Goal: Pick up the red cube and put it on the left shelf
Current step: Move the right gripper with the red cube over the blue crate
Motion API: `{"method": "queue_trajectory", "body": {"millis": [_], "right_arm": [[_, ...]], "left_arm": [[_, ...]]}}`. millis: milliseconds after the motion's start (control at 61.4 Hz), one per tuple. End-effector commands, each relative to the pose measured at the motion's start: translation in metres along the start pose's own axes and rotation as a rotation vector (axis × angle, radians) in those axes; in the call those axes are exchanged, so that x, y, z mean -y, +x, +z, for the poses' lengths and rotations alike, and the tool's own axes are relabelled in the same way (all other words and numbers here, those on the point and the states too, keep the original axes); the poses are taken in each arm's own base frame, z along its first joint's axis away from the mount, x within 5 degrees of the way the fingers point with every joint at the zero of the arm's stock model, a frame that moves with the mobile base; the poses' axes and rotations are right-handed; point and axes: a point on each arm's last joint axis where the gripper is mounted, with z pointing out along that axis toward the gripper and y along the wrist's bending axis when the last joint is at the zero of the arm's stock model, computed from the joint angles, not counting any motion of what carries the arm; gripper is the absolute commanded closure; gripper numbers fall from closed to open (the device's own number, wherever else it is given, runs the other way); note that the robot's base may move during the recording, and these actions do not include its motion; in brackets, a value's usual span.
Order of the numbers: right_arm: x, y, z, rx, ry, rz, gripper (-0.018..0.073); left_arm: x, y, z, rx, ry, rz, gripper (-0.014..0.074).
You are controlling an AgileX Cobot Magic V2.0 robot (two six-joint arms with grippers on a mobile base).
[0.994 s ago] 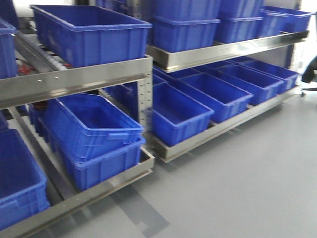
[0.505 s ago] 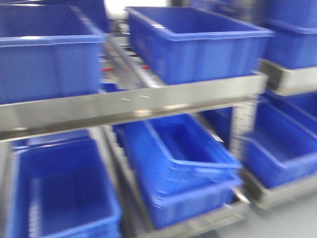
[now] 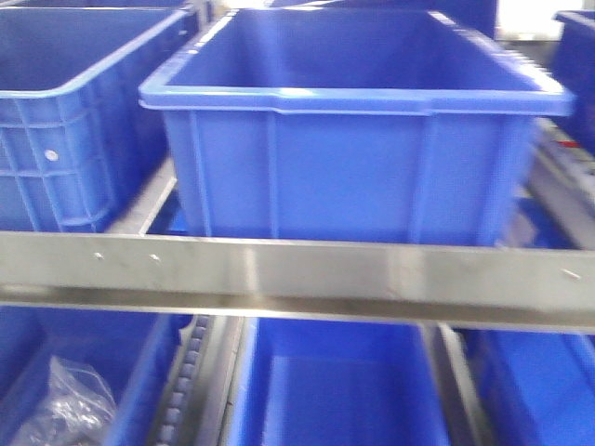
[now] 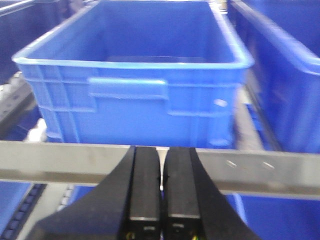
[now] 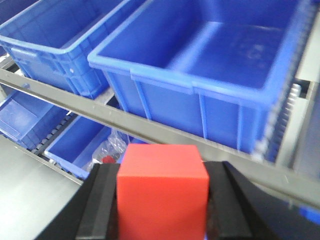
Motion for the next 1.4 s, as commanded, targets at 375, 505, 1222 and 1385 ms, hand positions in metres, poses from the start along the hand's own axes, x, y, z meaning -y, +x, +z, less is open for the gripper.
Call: {"method": "queue_trajectory", "body": {"millis": [375, 505, 1222, 1385], "right_arm": [[-0.0022, -0.0146, -0.0025, 0.1, -0.012, -0.015, 0.0354], [-0.0022, -0.0146, -0.0025, 0.1, -0.012, -0.015, 0.0354], [-0.0022, -0.0147, -0.0025, 0.101, -0.012, -0.015, 0.0354], [-0.0022, -0.0147, -0.0025, 0.101, -0.012, -0.015, 0.0354]], "left_arm": [[0.0002, -0.001, -0.0002, 0.079, 0.004, -0.007, 0.0495], [0.0002, -0.001, -0.0002, 0.079, 0.004, -0.007, 0.0495], [0.0002, -0.001, -0.0002, 0.079, 0.004, -0.007, 0.0495], [0.0002, -0.001, -0.0002, 0.079, 0.004, -0.007, 0.0495]]}}
